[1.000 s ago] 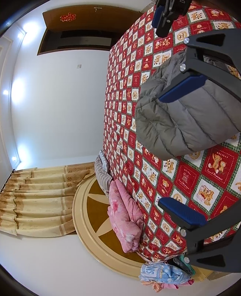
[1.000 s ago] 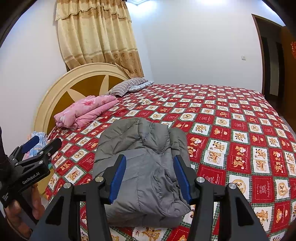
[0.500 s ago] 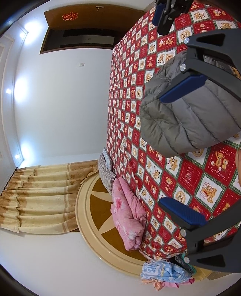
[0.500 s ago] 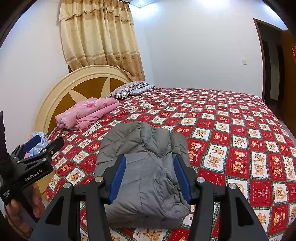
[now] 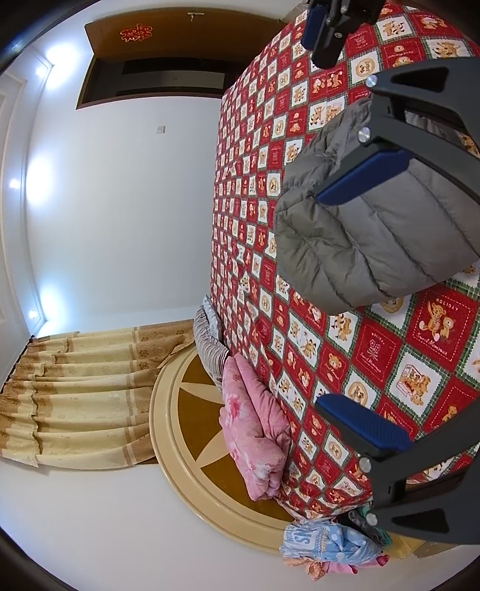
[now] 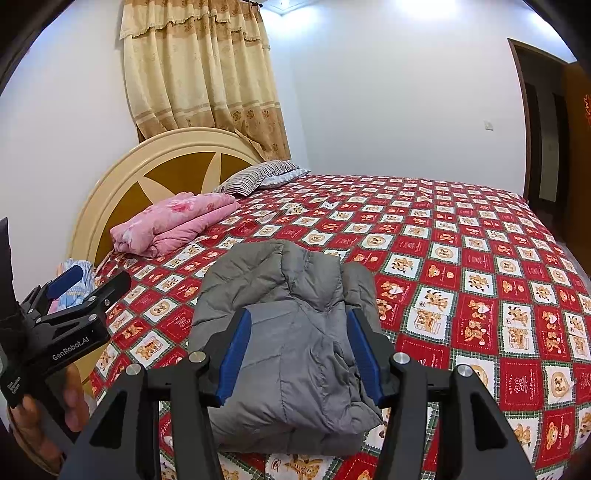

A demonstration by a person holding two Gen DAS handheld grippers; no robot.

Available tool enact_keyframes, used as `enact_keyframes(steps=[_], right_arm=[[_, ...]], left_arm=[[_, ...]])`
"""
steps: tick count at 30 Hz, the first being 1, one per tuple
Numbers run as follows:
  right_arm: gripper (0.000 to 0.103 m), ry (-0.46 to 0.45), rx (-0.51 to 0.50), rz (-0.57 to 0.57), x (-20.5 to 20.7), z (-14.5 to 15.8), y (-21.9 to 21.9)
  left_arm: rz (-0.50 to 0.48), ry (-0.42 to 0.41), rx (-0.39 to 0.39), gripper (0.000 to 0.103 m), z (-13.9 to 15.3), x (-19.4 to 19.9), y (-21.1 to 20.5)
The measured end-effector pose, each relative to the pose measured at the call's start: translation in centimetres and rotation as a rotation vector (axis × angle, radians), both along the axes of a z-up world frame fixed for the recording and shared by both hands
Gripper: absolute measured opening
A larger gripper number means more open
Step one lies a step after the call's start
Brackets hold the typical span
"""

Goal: Fold large clothes

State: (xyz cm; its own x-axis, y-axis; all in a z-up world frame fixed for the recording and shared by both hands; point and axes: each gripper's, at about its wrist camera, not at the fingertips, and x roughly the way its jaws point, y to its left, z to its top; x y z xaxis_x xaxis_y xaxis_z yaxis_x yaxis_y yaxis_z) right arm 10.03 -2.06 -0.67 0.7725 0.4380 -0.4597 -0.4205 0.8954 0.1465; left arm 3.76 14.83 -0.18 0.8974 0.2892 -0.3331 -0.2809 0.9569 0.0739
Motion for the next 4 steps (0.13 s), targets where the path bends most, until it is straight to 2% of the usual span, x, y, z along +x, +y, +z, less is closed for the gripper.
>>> enact_keyframes(steps=[4], right_arm=[[0.055,0.002,-0.001,0.001,-0.08,-0.13,-0.04]], left_arm=[[-0.001,0.001,0.006,0.103,-0.13,0.1,-0.19]])
